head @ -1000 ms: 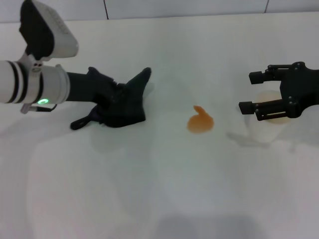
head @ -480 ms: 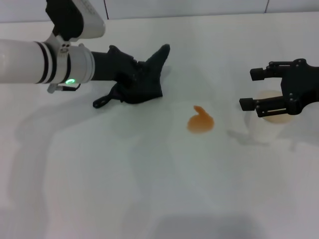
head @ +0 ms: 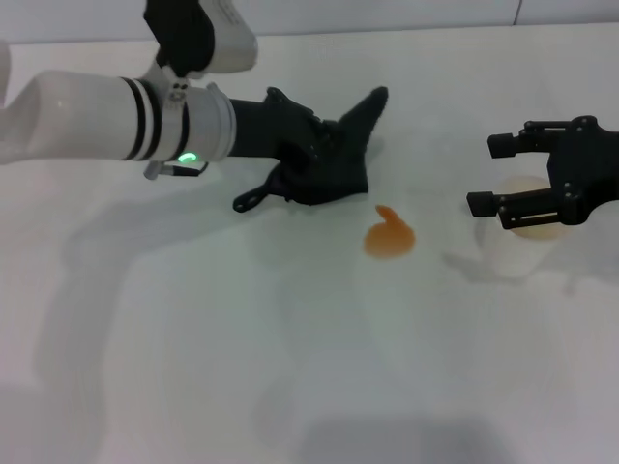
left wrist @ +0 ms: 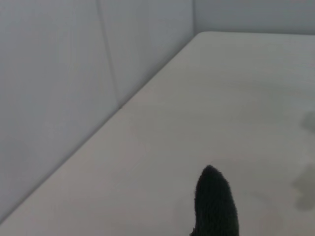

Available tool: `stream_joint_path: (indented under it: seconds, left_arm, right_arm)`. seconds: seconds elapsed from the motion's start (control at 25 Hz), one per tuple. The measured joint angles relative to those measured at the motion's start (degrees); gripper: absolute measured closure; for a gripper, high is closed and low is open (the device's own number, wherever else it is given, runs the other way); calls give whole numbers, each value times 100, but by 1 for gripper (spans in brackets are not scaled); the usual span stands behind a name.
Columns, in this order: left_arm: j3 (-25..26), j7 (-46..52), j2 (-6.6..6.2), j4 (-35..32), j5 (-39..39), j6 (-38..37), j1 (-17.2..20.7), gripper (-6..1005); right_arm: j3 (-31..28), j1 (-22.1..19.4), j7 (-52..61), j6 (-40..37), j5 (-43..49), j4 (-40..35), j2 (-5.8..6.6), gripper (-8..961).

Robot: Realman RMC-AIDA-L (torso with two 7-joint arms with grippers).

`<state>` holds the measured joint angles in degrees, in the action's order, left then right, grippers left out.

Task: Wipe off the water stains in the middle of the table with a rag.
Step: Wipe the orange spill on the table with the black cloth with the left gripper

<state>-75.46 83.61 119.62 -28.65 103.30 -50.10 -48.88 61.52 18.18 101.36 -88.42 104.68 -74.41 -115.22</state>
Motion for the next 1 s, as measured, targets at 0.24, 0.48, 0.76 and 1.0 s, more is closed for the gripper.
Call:
stream_joint_path:
  seconds: [0.24,0.48,0.76,1.0]
  left_arm:
    - [-831,-2,25,1,-581,208,149,923]
    - [-1394,-9,26,29,-914,499,243,922]
    - [-1463,-94,31,89,-1007,509,198,922]
    - [-2026,-293,45,216,-1553,510,64,922]
  right_arm:
    - [0,-26,-4,-1,0,-8,0,112]
    - [0,-34,-56,-6,-1,3,0,112]
    - [0,-37,-84,-8,0,4,4,112]
    - [-20,-61,-91,-5,0,6,7,112]
